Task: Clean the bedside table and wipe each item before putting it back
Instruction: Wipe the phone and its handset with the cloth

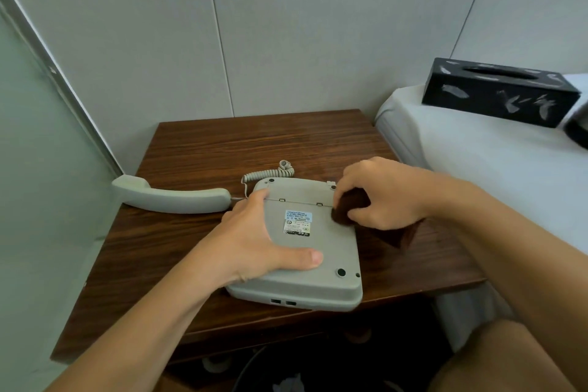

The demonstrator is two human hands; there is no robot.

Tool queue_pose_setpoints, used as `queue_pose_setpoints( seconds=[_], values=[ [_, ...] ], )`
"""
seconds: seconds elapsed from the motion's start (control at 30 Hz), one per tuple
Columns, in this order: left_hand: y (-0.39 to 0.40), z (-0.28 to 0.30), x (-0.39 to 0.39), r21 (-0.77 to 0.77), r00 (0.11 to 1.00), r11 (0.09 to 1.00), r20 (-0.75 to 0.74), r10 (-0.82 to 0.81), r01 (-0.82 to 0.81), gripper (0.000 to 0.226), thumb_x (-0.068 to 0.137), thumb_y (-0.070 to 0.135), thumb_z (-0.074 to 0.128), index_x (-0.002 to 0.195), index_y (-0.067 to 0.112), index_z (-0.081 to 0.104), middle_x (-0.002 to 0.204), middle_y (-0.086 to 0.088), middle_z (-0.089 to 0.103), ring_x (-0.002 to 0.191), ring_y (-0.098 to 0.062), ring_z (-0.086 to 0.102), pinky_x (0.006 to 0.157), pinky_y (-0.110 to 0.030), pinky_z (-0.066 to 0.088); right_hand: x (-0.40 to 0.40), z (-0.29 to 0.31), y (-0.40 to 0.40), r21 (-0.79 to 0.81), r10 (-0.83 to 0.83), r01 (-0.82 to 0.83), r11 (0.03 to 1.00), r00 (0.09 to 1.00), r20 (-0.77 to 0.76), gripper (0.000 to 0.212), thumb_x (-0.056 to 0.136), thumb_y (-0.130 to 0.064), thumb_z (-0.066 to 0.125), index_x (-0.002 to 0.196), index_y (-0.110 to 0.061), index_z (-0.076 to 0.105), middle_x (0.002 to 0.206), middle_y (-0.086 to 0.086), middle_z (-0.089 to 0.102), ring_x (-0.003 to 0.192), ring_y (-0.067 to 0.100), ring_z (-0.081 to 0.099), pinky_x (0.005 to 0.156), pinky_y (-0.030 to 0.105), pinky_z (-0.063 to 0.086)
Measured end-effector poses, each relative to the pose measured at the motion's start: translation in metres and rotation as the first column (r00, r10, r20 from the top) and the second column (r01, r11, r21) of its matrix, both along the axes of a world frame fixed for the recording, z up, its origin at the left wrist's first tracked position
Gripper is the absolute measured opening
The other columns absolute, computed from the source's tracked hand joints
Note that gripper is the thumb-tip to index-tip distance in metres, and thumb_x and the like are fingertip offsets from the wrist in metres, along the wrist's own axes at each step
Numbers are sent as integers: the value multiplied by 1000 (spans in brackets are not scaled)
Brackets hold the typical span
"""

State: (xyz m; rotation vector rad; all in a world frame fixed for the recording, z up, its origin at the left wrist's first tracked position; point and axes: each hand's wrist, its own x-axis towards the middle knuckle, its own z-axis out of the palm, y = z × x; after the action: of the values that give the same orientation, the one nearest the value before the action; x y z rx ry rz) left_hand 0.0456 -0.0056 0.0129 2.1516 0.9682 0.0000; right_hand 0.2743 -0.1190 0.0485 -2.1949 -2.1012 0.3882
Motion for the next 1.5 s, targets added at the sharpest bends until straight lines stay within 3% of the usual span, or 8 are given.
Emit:
queue_pose_setpoints(
  seconds=[0.13, 0.43, 0.57, 0.77, 1.07, 1.2, 1.33, 1.5],
  values=[
    [-1, 0, -1, -6, 999, 1000, 32, -9, 9, 133, 49, 72, 91, 157, 35, 21, 133, 23, 35, 130, -5, 37, 110, -31, 36, 11, 10, -1, -33, -82, 83, 996, 996, 28, 26, 84, -22, 69, 102, -38, 78, 101, -17, 70, 94, 6, 63, 88, 27, 54],
    [4, -6, 1, -9, 1000, 1000, 4, -3, 3, 154, 35, 85, 85, 161, 35, 12, 155, 18, 31, 143, -10, 34, 119, -41, 35, 6, 0, 0, 11, -44, 46, 999, 992, -117, 27, 86, -21, 72, 108, -36, 77, 106, -21, 65, 100, 1, 59, 88, 14, 45],
    [4, -7, 0, -6, 1000, 1000, 15, -9, 9, 155, 34, 86, 84, 161, 36, 12, 156, 17, 31, 143, -10, 33, 119, -42, 35, 3, 7, 1, 37, -23, 22, 999, 1000, 9, 27, 86, -23, 70, 109, -37, 77, 102, -19, 62, 99, 5, 59, 85, 15, 45],
    [4, -9, 0, -8, 999, 1000, 49, -7, 7, 150, 38, 82, 88, 160, 35, 14, 151, 18, 33, 142, -10, 33, 119, -40, 35, -27, 6, -22, 28, 57, -54, 998, 988, -143, 26, 85, -24, 71, 106, -37, 77, 104, -18, 65, 98, 3, 62, 89, 22, 50],
    [3, -11, -2, -2, 997, 1000, 67, -27, 27, 151, 36, 86, 84, 160, 34, 15, 158, 11, 26, 148, -12, 28, 121, -46, 33, -41, 0, -53, 114, 27, -14, 993, 993, -118, 26, 83, -29, 70, 107, -38, 73, 105, -20, 62, 99, 2, 59, 86, 23, 49],
    [8, -17, -8, -49, 993, 998, 111, -33, 39, 152, 35, 95, 77, 161, 36, 17, 166, 10, 20, 151, -13, 26, 123, -46, 30, -48, -15, -79, 153, 2, 3, 988, 999, -35, 50, 77, -43, 70, 124, -44, 57, 117, -20, 50, 106, 6, 50, 92, 18, 42],
    [15, -18, -27, -251, 960, 958, 273, -66, 137, 141, 42, 93, 78, 161, 39, 25, 169, 9, 22, 153, -11, 25, 126, -44, 28, -61, -46, -95, 225, -63, 43, 974, 994, 84, 87, 67, -71, 71, 144, -45, 39, 142, -11, 38, 120, 16, 44, 101, 32, 48],
    [21, -19, -54, -82, 908, 908, 132, -399, 411, 126, 56, 53, 96, 151, 67, 14, 163, 24, -32, 152, 2, -10, 122, -24, 16, -64, -77, -95, 461, -125, 33, 887, 978, 170, 91, 67, -73, 78, 144, -30, 54, 153, 12, 40, 124, 35, 48, 91, 52, 55]
  ],
)
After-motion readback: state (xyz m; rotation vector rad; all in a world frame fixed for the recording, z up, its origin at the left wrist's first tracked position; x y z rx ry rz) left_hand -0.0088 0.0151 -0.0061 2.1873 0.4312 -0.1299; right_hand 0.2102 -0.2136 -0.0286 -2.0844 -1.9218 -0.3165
